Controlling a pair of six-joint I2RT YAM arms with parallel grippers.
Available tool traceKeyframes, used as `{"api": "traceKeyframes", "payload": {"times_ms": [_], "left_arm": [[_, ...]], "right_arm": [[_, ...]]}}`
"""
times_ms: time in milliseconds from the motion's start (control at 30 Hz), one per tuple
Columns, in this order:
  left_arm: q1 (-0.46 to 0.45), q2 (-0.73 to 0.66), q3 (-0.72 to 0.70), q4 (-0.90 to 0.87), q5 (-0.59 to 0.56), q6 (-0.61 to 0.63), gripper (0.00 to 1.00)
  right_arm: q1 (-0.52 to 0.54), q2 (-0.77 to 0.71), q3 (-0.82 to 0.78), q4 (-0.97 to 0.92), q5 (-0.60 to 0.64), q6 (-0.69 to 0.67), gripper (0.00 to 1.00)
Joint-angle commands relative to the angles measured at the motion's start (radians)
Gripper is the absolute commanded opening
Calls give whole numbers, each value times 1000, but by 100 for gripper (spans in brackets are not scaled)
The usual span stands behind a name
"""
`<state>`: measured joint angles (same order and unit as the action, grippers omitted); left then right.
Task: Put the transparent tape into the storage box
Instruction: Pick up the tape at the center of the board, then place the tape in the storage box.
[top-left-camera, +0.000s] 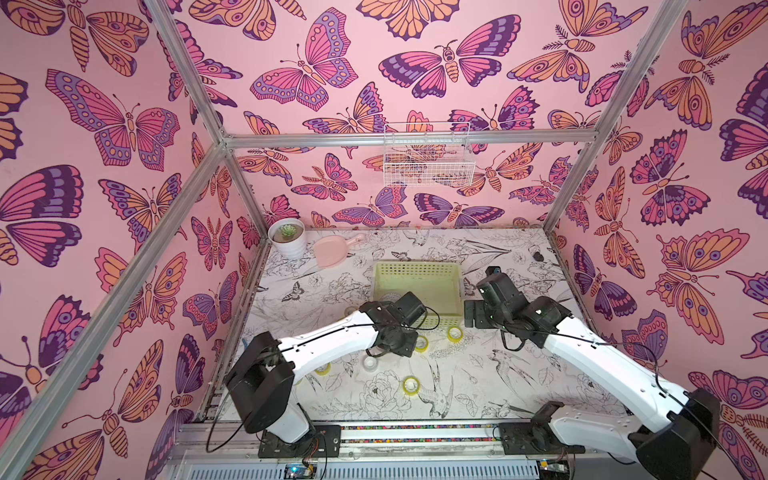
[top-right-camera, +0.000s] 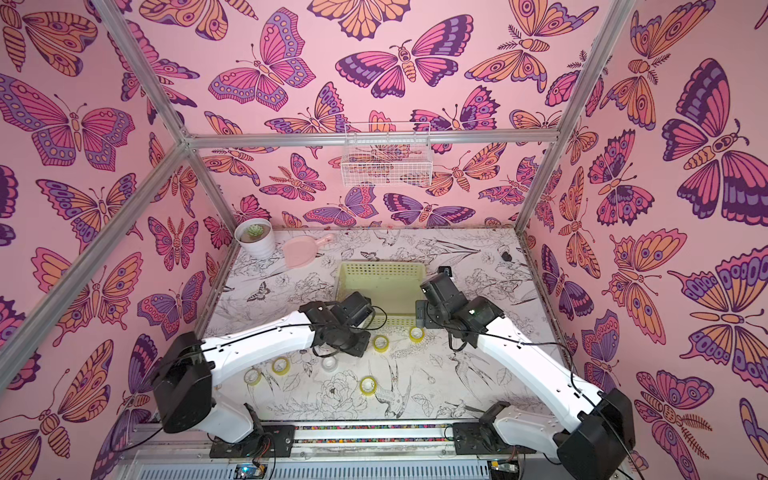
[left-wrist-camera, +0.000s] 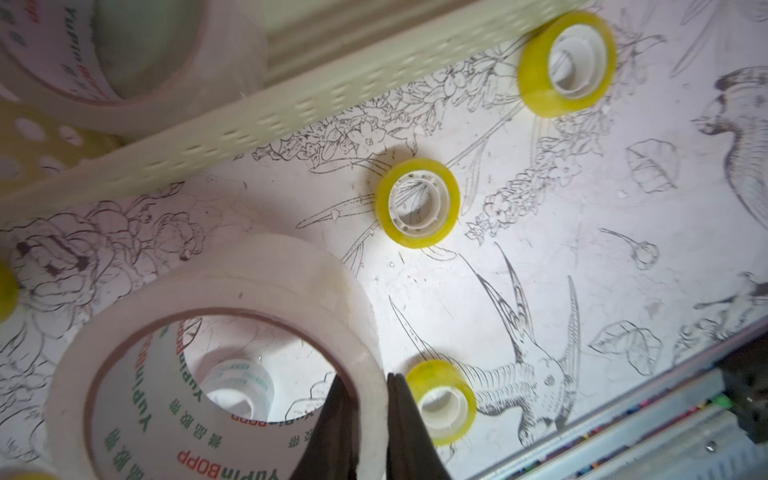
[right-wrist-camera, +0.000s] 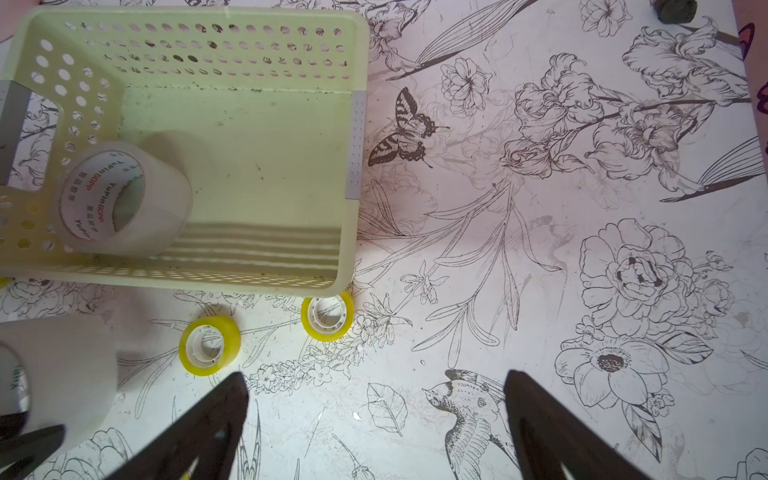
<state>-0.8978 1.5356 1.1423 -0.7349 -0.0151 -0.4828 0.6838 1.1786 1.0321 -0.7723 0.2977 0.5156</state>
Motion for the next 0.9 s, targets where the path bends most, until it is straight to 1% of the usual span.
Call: {"api": "traceKeyframes", "payload": {"times_ms": [0,167,267,367,667,733,867], "left_arm": [[-4,-44,77,-85,-2,5,3],[16,-14,206,-91,-41,18,3],[42,66,305,-90,-71,33,3],[62,159,413,-87,-70,40,3],[97,416,641,-63,-28,91,2],[102,469,691,-64,11,113,2],[103,576,783,-61,71,110,2]], "right_arm": [[-21,3,22,8,-12,-15,99],[-47,-23,9,2,-10,-9,99],[-62,-51,-5,-9,-9,-3,99],[-67,-83,-18,-30,1,11,99],[-69,-188,-57,-100,33,55,99],[-69,-205,-63,-113,38,65,99],[-68,-230,-70,-138,47,79,99]]}}
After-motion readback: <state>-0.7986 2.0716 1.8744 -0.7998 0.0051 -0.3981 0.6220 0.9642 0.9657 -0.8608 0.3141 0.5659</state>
